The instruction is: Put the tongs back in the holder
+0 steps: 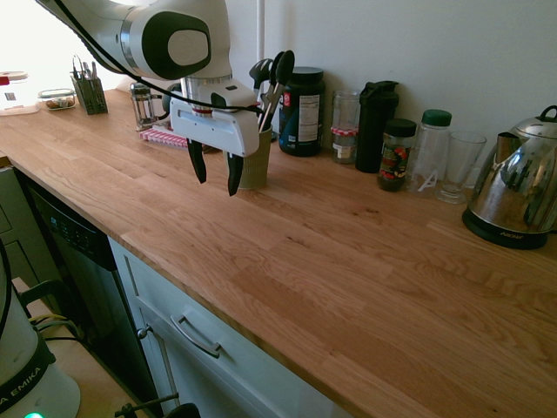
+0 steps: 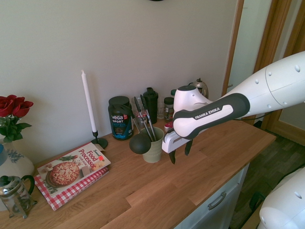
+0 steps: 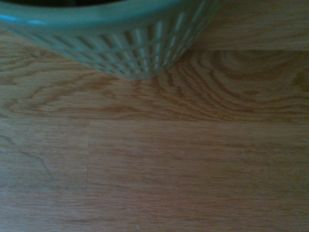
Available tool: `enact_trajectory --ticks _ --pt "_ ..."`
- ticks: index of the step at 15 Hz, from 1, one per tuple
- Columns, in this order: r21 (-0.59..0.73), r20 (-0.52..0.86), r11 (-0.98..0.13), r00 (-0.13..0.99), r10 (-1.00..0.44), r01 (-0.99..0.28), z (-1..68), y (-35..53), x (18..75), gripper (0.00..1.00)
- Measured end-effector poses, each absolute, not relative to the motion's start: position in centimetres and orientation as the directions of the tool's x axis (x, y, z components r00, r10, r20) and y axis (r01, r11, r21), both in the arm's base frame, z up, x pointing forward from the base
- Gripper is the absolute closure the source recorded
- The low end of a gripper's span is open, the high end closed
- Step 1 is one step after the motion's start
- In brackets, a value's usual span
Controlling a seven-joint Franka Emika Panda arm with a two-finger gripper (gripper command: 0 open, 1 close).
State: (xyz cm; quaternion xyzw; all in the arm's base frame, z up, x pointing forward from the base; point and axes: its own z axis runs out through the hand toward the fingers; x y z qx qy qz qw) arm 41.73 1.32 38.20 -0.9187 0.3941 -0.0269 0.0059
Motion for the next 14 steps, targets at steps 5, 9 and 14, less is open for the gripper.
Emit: enact_trajectory --ticks 5,9,14 --pt "-0.069 0.054 -0.629 0.626 -0.778 -0.775 40.7 -0.7 43.6 0.00" --pt "-0.130 0.059 -0.423 0.419 -0.906 -0.897 45.7 -7.4 47.0 0.00" --pt "-0.182 0.041 -0.160 0.154 -0.987 -0.970 45.9 -20.2 49.2 0.00"
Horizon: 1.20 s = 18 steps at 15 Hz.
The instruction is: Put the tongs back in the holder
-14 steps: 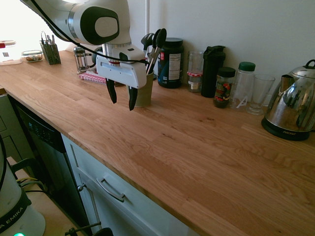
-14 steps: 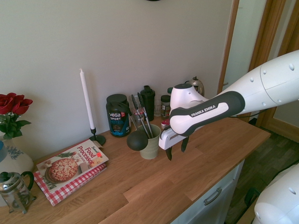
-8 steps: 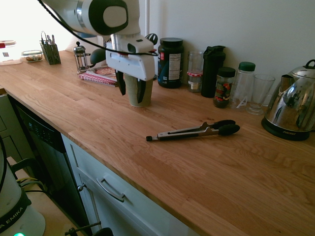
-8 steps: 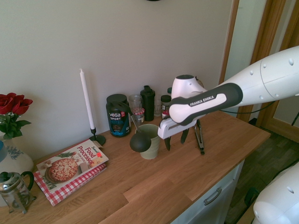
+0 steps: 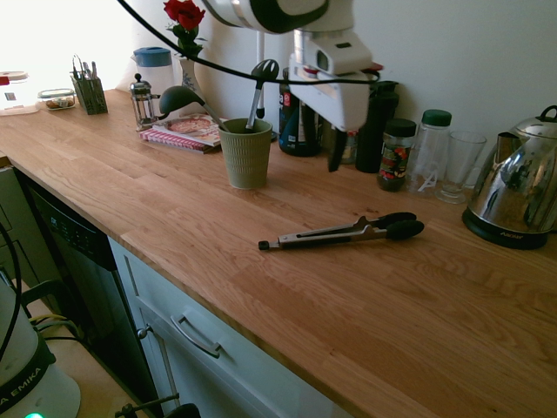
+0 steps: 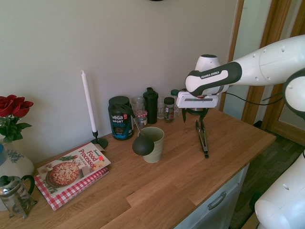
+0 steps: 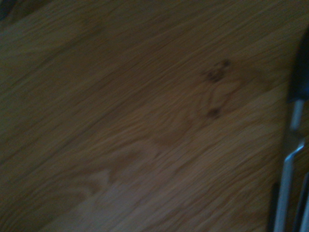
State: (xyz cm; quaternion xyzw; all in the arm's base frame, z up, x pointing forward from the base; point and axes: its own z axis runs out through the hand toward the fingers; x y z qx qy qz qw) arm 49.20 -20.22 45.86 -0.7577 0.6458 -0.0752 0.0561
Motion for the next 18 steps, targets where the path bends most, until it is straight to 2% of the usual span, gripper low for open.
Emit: enact_trajectory --ticks 3,9,10,18 --pt "-0.169 0.031 -0.112 0.108 -0.994 -0.979 43.0 -24.4 51.0 0.00" --pt "-0.122 0.027 -0.100 0.097 -0.995 -0.988 37.1 -25.1 52.4 0.00" --pt "-0.129 0.030 -0.098 0.095 -0.995 -0.987 36.6 -25.2 52.5 1.00" --pt "-0.155 0.013 -0.109 0.108 -0.994 -0.982 35.2 -25.1 53.3 1.00"
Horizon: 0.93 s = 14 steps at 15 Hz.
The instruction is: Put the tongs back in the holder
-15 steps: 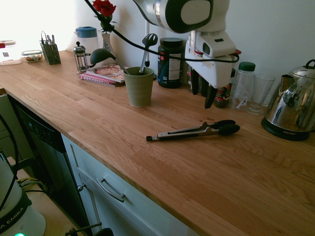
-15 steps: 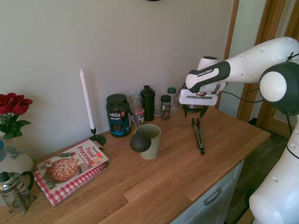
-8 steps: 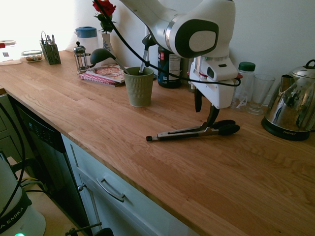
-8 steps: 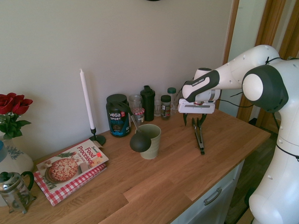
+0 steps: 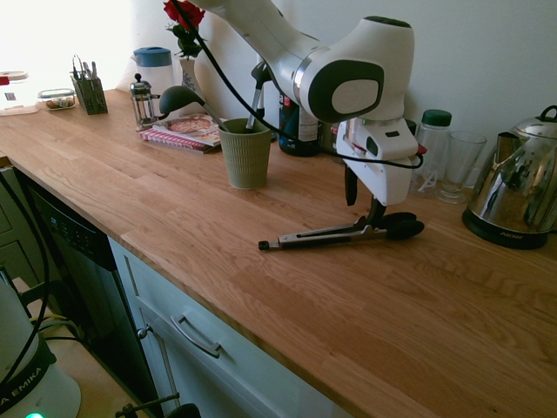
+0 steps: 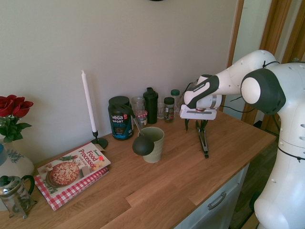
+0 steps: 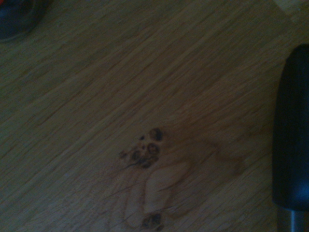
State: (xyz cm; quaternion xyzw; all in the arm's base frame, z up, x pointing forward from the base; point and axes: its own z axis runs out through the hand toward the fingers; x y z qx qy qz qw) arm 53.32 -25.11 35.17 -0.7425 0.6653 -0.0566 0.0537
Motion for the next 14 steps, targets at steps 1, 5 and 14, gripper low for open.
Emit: enact_trajectory --ticks 1,5,14 --pt "-0.154 0.012 -0.110 0.109 -0.994 -0.982 35.0 -25.1 53.4 1.00" --pt "-0.145 0.007 -0.109 0.109 -0.994 -0.983 34.3 -25.1 53.7 1.00" --pt "-0.138 0.001 -0.108 0.109 -0.994 -0.984 33.7 -24.9 54.0 1.00"
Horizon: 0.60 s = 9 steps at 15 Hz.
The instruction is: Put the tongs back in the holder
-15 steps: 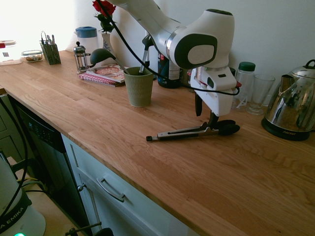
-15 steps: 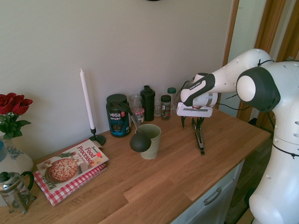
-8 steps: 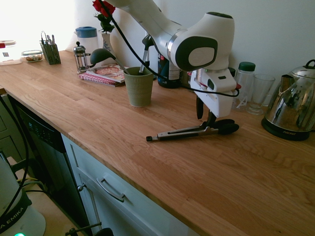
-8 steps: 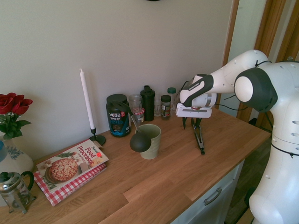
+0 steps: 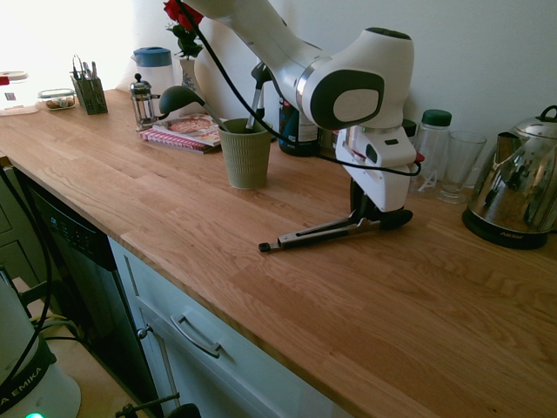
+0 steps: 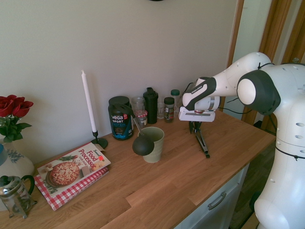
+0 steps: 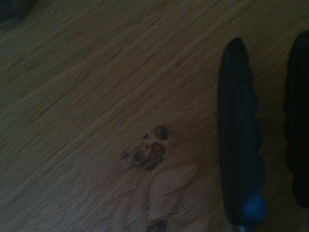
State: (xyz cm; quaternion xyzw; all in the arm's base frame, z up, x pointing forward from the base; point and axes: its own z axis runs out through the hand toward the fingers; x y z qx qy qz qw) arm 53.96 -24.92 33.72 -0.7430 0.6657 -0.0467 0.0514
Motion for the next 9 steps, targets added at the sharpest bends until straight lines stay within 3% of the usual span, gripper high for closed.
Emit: enact_trajectory --ticks 6,9 --pt "-0.148 -0.002 -0.116 0.118 -0.993 -0.982 34.4 -24.8 54.0 1.00" --pt "-0.182 -0.026 -0.152 0.159 -0.987 -0.972 39.2 -24.5 53.5 1.00"
